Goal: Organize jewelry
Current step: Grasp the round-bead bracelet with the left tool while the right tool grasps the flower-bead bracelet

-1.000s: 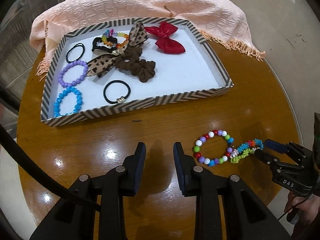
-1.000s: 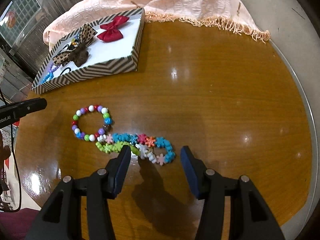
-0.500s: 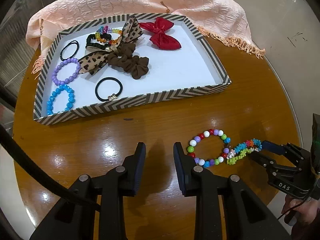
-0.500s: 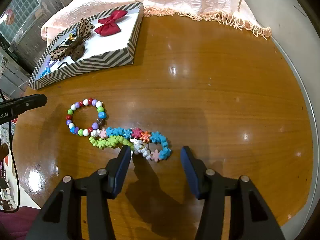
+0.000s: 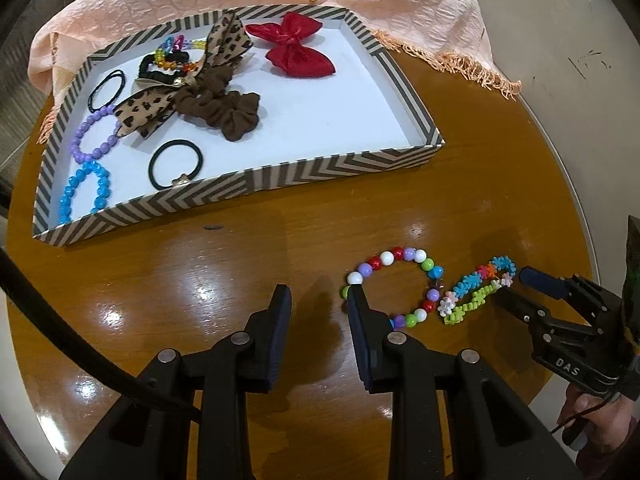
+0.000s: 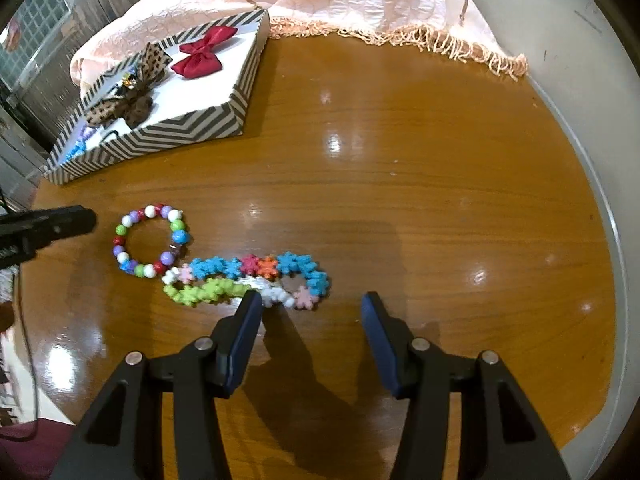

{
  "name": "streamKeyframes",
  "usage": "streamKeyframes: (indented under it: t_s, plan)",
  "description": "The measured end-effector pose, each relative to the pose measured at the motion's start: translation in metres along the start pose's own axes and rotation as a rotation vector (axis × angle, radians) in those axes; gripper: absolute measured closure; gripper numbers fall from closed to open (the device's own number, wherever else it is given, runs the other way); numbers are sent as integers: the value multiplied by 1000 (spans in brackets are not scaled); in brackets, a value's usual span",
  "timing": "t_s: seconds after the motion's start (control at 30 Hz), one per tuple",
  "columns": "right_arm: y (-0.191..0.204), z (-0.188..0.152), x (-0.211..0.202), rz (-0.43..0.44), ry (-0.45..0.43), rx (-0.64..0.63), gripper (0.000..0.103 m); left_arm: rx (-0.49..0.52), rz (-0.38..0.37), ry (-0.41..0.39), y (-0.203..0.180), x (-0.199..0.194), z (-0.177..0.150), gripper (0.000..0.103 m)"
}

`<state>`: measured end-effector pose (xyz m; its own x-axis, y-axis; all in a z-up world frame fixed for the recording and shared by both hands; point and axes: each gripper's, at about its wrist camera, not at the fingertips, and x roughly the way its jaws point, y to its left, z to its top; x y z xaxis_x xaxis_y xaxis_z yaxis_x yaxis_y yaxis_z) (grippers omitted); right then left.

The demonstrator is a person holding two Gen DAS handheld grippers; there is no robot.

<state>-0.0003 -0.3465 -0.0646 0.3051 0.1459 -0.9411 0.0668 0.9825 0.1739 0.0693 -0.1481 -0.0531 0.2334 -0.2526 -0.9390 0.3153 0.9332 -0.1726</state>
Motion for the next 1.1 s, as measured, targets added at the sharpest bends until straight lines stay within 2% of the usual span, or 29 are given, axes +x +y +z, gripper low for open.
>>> streamKeyframes:
  t_s: [0.13, 0.3, 0.53, 0.63, 0.7, 0.77, 0.83, 0.87, 0.9, 0.93, 1.1]
  plan:
    - [-3, 2, -1, 30, -9, 39, 49, 1, -10, 0, -4, 3, 4, 74]
    - [-3, 7, 4, 7, -15, 47, 49, 22, -8, 6, -14, 9, 8, 72]
    - [2, 7, 6, -49, -32, -6, 49, 112, 65, 25, -34, 21, 4, 72]
    - [2, 6, 6, -43, -42, -13, 49, 109, 85, 43, -32, 29, 4, 72]
    - [2, 5, 5, -37, -52, -24, 61, 108, 95, 30, -32, 29, 5, 71]
    - [1, 4, 4, 5, -52, -22, 83, 115, 84, 18, -32, 29, 5, 71]
    - [2, 4, 4, 11, -51, -26, 86, 130, 75, 6, -33, 29, 4, 78]
    - [4, 4, 4, 7, -52, -35, 88, 146, 74, 3, -35, 29, 3, 90]
    - [4, 4, 3, 13, -51, -37, 92, 159, 74, 5, -35, 29, 3, 93]
    - [4, 5, 1, 24, -51, -32, 95, 162, 65, 8, -35, 30, 3, 93]
    - [1, 11, -17, 57, -92, -21, 95, 116, -9, 2, -23, 23, 7, 94]
